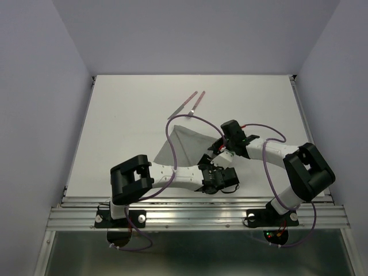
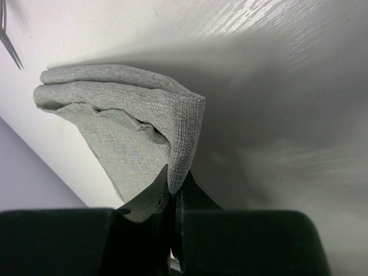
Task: Fold the napkin into a case and place the utensils inside
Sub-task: Pick up the upper triangle-folded napkin from the center of the board.
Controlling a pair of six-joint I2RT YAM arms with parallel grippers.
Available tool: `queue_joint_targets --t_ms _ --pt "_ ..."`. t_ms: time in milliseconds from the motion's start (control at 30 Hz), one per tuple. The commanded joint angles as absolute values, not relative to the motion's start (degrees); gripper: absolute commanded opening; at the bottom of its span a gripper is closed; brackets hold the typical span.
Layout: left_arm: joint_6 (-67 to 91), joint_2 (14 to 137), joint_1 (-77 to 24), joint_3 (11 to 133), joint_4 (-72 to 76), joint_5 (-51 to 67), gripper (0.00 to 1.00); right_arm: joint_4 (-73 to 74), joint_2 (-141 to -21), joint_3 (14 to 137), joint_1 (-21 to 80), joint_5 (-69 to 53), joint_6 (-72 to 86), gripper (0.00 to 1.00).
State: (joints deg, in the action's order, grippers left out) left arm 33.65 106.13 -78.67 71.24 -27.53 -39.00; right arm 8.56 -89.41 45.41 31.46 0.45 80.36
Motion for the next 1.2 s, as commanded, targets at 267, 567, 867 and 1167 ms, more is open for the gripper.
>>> queue_joint_targets --t_ms 267,567,867,1167 --pt "32.87 107.40 -79.36 68.91 -25.58 -44.47 0.75 8.17 -87.27 46.49 31.11 0.44 79.28 0.01" --pt "33.75 108.37 -79.80 67.50 -26.01 -45.44 0.72 8.09 -87.28 46.41 31.11 0.70 79.72 0.01" --pt "35.95 107.32 -80.15 67.24 -29.79 -49.21 0.66 8.09 -87.71 46.05 31.11 0.88 80.24 0.01" --pt "37.00 106.09 -81.39 69.17 -32.43 -51.76 0.59 8.09 -88.15 46.49 31.11 0.88 80.24 0.01"
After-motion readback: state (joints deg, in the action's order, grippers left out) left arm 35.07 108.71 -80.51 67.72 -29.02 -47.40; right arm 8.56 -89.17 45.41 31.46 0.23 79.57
